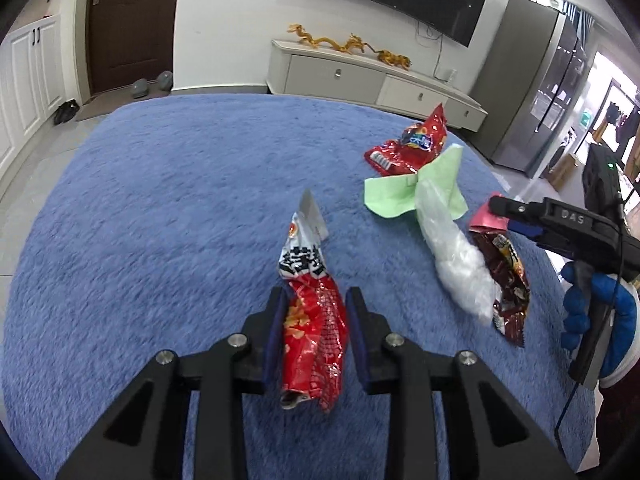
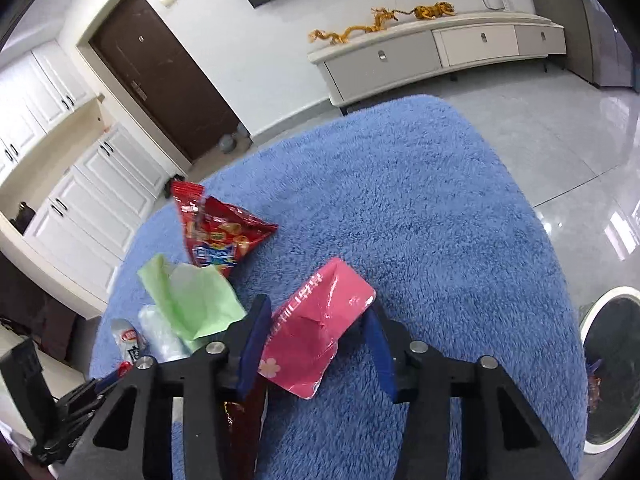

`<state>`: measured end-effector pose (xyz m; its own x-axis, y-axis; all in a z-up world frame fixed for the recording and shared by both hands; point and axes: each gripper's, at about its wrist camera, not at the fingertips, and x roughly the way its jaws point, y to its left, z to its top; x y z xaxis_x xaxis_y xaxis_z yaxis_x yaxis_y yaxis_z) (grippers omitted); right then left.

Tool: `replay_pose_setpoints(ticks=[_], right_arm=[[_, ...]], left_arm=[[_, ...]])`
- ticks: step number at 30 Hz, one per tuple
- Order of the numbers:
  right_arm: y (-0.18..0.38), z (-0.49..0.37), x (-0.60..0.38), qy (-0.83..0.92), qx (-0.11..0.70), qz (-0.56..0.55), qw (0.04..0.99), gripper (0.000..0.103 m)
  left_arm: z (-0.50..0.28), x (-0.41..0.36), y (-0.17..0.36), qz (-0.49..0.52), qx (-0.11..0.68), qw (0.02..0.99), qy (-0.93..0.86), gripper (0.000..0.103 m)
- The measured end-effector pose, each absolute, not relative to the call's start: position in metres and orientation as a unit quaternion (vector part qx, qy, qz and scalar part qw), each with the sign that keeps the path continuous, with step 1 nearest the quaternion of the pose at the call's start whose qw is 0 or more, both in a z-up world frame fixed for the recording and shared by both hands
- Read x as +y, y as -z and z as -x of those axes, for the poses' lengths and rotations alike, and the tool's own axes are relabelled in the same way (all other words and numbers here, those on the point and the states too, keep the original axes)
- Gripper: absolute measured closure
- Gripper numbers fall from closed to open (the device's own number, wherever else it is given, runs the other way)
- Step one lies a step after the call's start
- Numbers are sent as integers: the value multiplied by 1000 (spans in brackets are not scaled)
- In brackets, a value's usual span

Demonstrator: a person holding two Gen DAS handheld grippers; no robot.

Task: Collect trash
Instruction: 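Carry both wrappers over the trash bin and open both tools to drop them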

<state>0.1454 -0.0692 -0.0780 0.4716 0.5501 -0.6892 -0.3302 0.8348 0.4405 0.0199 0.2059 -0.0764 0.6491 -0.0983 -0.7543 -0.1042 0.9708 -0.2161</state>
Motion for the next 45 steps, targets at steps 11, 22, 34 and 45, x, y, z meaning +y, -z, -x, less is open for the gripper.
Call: replay_pose_setpoints(ticks=[11, 22, 34, 45], right_arm=[[37, -99, -98, -292, 397, -127, 861, 94], [24, -79, -119, -302, 362, -145, 870, 95], [-6, -60, -241, -241, 302, -189, 903, 95], [64, -76, -390, -62, 344, -239, 906, 95]], left_arm=[[12, 198, 57, 126, 397, 909, -1, 74], [26, 169, 33, 107, 388, 915, 12, 74], [-48, 18, -1, 22, 383, 909, 161, 74], [-131, -192, 26, -64, 411, 860, 294, 72]])
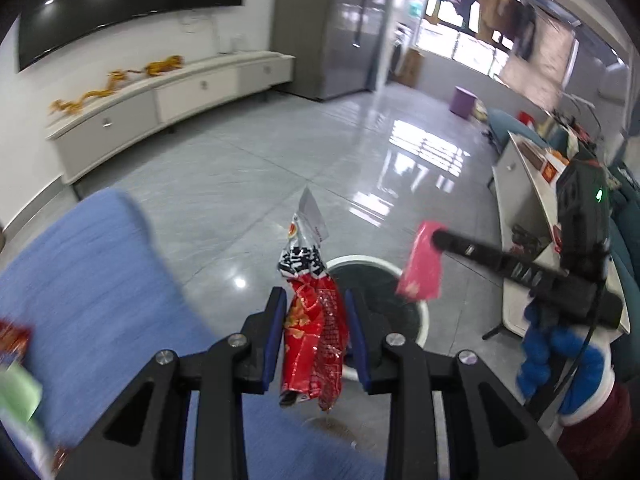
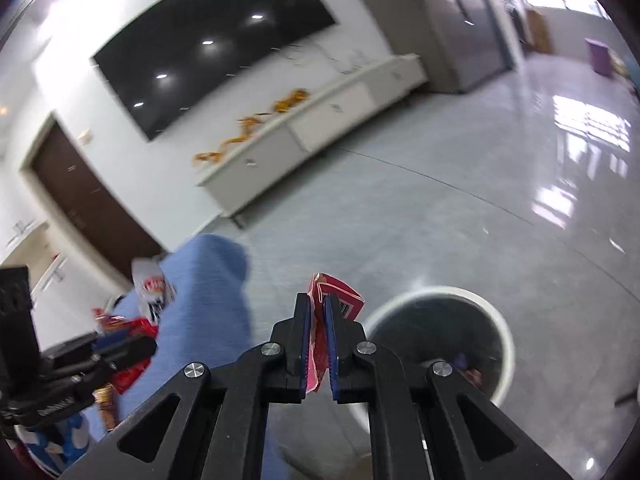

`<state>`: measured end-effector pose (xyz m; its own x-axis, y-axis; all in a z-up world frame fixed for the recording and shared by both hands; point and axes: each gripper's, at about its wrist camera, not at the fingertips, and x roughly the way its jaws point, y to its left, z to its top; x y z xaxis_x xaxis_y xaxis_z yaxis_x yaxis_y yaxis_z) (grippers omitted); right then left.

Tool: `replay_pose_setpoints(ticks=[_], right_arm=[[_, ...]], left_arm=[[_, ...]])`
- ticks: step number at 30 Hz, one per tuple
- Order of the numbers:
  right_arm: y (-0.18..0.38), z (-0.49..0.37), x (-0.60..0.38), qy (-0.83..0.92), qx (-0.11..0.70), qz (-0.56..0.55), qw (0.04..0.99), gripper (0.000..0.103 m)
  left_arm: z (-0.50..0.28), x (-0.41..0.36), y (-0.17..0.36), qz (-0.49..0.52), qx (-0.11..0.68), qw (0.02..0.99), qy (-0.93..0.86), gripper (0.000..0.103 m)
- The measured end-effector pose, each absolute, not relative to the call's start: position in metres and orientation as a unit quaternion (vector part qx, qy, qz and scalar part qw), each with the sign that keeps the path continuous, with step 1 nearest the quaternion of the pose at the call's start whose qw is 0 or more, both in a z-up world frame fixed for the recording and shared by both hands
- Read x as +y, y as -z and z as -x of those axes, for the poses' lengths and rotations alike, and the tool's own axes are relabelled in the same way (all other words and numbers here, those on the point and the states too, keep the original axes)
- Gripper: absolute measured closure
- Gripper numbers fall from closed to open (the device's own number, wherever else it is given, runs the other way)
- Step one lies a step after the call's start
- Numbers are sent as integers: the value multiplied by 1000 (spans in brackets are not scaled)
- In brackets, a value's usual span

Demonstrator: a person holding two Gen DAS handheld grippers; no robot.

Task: Collect trash
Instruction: 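Carry both wrappers over the trash bin and open both tools to drop them, then move both tools back toward the remaining wrappers on the rug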

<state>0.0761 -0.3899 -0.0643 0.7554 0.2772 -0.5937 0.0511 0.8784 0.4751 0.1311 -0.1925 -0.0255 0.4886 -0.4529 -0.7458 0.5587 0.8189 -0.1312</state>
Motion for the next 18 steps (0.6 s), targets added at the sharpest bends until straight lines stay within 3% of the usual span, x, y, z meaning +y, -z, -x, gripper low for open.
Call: replay_pose_setpoints(ticks=[7, 8, 10, 11, 18], right_arm=[[115, -96, -431, -11, 391, -260, 883, 91], [120, -96, -436, -6, 396, -261, 881, 79], [128, -96, -442, 5, 403, -261, 877, 59], [131, -95, -440, 6, 404, -263, 876, 56], [130, -77, -447, 12, 397, -277, 875, 56]], left_arm=[[-175, -264, 49, -34, 455, 826, 332, 68], [-179, -270, 52, -32, 460, 823, 332, 66], [-186, -277, 56, -27, 465, 820, 332, 46], [-186, -279, 56, -27, 464, 821, 330, 46], [-166, -272, 51, -51, 455, 831, 316, 46]])
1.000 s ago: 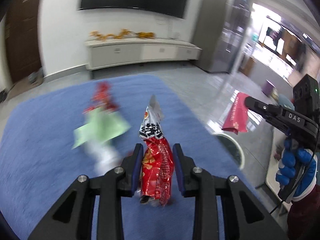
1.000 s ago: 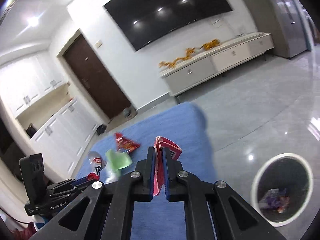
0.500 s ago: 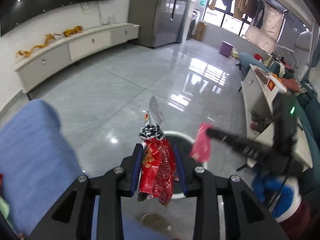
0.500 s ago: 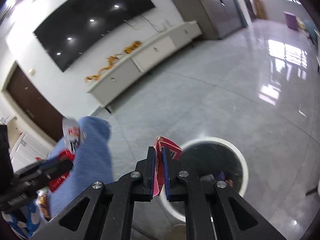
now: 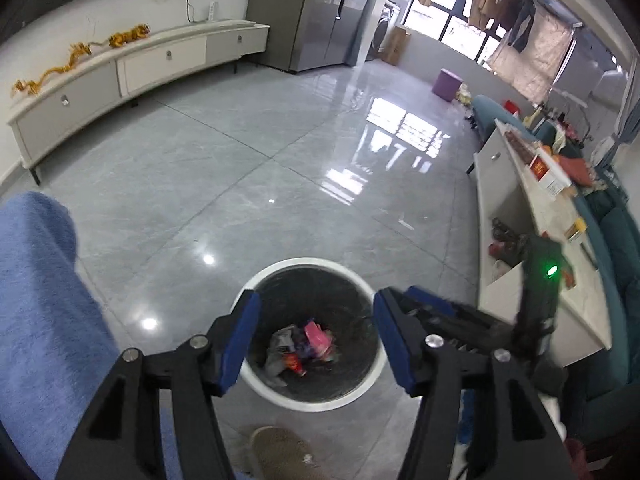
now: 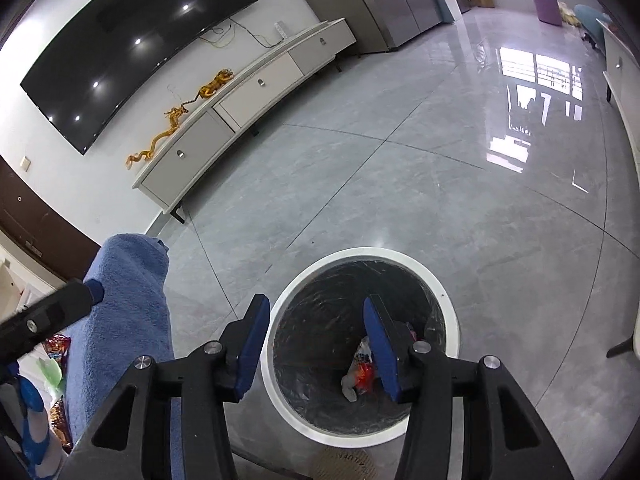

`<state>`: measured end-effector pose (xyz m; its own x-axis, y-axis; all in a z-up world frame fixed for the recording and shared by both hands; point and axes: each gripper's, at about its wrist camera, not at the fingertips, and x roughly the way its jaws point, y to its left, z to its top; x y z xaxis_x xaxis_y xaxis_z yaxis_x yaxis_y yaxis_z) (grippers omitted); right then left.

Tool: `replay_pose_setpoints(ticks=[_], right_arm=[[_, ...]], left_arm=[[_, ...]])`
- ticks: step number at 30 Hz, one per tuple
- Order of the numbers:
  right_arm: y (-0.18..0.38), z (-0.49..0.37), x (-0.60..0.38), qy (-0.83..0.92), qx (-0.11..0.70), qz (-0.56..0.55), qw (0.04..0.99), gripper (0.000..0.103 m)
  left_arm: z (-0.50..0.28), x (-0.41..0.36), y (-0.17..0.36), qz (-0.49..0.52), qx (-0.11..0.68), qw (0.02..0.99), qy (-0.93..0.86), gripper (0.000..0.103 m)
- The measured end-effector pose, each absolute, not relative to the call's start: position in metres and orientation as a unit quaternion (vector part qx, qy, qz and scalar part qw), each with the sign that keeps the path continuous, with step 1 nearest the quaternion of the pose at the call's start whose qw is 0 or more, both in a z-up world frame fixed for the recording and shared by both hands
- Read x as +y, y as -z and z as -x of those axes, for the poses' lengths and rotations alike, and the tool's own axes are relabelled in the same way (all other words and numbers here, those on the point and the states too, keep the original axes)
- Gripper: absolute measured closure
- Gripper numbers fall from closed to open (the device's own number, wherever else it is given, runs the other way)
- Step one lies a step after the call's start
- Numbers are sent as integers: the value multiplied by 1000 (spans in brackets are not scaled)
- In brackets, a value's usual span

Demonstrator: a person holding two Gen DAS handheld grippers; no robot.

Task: Collect trash
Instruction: 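Move both tools back toward the remaining wrappers on the rug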

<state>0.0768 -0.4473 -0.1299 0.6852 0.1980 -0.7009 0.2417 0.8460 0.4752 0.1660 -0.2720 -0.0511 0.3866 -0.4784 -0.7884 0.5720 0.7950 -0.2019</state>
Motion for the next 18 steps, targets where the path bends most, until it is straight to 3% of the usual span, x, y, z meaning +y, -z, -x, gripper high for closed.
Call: replay_pose_setpoints(ticks=[9, 18], right_arm=[[80, -28, -442, 17, 353, -259, 899, 56], [25, 3, -391, -16, 315, -224, 922, 56]], left_arm=[[-112, -217, 26, -77, 402, 869, 279, 46], [-55, -100, 14, -81, 365, 906, 197, 46]])
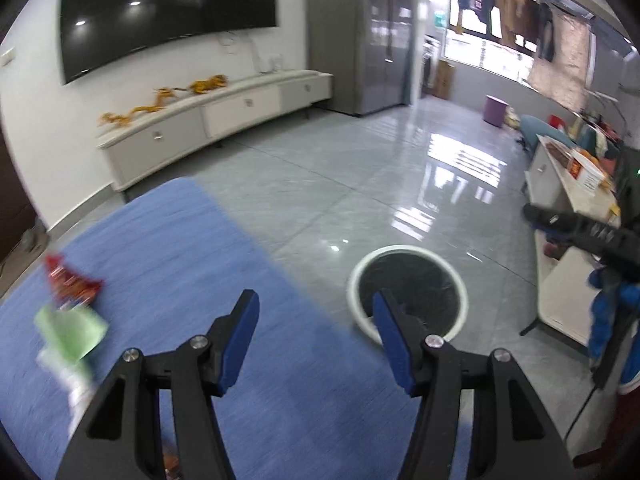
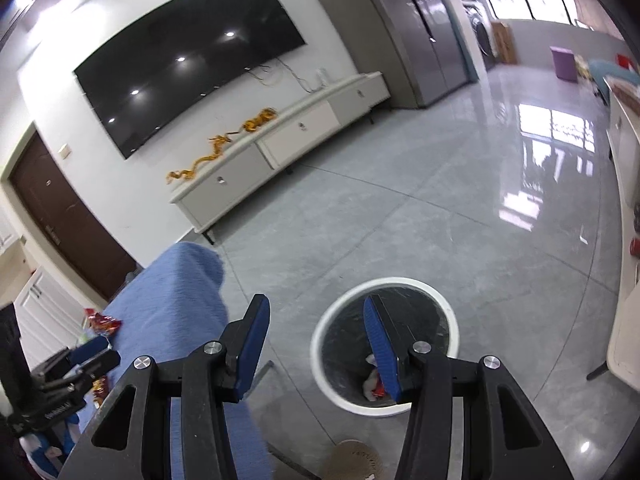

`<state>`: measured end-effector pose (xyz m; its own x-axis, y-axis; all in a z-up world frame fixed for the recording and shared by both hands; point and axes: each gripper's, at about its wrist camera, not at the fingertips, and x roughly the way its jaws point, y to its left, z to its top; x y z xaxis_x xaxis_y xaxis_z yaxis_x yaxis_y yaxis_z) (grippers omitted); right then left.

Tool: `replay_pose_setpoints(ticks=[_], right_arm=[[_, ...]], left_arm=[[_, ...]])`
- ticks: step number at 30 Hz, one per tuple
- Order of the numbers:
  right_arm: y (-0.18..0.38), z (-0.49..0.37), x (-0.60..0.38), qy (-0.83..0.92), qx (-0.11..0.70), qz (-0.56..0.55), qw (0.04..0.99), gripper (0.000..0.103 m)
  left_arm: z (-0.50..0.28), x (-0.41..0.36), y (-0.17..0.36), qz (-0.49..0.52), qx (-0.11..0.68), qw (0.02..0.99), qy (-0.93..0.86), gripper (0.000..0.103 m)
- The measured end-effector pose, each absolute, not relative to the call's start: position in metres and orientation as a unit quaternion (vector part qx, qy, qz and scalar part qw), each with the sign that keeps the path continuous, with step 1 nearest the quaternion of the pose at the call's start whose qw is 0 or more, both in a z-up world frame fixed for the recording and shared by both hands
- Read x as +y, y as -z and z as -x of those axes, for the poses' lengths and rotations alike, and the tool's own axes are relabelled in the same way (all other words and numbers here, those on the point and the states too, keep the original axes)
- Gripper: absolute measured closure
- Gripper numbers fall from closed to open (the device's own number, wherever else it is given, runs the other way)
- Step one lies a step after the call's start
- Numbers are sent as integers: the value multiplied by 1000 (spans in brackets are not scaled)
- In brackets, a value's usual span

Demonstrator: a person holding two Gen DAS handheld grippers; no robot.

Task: Collect trash
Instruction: 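Move both tools back toward the remaining wrappers on the rug, then grasp the clear plastic bag with the left tool while the right tool grasps the brown snack bag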

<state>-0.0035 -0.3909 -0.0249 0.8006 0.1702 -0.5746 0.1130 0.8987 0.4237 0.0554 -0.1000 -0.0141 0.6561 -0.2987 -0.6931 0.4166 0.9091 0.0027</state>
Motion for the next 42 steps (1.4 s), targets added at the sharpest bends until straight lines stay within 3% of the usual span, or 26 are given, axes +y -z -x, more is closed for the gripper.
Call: replay_pose_setpoints(ticks=[15, 42], right_arm=[[7, 7, -249, -131, 350, -121, 919, 54], [32, -13, -105, -219, 417, -27, 882, 50]], left_arm=[[6, 81, 16, 21, 350, 936, 20, 46], [7, 155, 39, 69, 369, 927, -4, 46]])
